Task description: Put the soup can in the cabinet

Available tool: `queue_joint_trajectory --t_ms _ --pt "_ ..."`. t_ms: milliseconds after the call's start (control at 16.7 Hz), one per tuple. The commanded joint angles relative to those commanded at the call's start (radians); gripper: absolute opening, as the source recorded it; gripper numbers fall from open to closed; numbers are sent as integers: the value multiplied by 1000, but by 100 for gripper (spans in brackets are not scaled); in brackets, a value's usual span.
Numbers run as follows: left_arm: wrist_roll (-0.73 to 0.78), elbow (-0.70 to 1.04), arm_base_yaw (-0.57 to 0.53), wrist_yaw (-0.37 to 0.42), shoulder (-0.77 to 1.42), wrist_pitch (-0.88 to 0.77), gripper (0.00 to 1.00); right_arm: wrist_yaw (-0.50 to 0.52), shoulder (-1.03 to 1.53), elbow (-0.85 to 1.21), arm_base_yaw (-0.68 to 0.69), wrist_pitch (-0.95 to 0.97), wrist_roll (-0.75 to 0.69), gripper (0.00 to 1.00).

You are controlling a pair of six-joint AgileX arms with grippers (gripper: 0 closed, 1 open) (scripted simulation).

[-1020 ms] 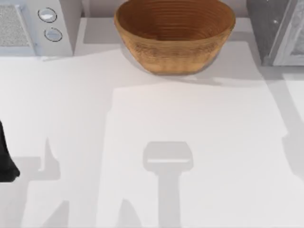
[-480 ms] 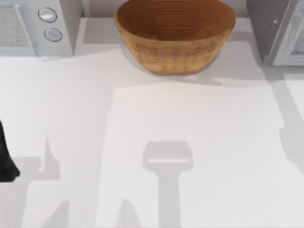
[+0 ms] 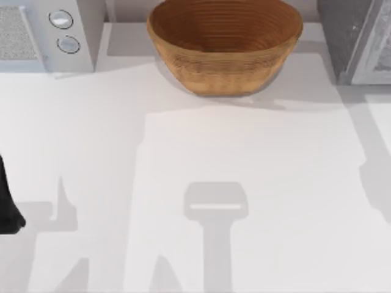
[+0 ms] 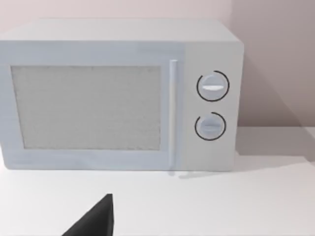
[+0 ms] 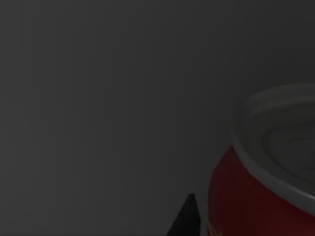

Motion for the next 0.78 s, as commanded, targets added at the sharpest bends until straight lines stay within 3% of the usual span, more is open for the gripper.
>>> queue_joint_trajectory --t_ms 420,780 --pt "0 0 0 0 0 0 100 0 0 0 0 0 0 98" --pt "0 0 0 0 0 0 100 0 0 0 0 0 0 100"
